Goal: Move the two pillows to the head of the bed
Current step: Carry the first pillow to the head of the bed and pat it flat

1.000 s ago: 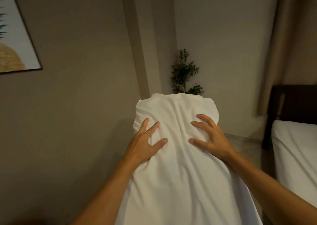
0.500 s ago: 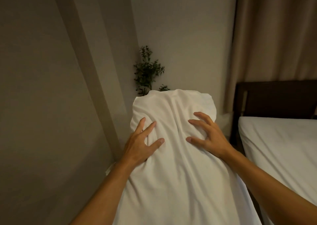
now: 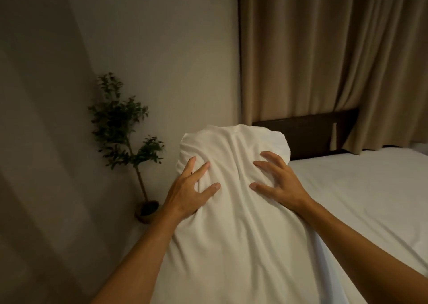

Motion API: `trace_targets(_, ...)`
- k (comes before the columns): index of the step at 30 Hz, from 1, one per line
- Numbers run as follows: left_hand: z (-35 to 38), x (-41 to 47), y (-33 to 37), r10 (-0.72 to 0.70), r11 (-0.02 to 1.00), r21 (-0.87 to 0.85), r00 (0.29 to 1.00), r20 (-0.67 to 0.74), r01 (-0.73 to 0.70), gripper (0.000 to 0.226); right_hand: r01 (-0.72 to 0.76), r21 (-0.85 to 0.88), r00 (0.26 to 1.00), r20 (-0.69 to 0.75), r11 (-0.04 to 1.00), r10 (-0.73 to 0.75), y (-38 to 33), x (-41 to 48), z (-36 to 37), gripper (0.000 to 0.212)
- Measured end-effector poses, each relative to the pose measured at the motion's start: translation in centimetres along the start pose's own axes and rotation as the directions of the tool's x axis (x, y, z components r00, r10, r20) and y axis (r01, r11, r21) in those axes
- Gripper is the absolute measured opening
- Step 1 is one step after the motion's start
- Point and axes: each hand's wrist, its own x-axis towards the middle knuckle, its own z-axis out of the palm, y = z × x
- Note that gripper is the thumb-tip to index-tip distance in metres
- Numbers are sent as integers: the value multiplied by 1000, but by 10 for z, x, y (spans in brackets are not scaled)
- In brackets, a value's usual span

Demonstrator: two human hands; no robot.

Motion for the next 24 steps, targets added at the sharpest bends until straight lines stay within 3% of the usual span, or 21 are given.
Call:
trace_targets(8, 73, 141, 1, 140, 988, -78, 986, 93, -133, 74, -107, -88, 987, -128, 990, 95, 93, 59, -31, 67)
trace_targets(24, 230, 405, 18, 219, 971, -139, 953, 207, -193, 70, -244, -113, 954, -209, 963, 217, 318, 212, -86, 68)
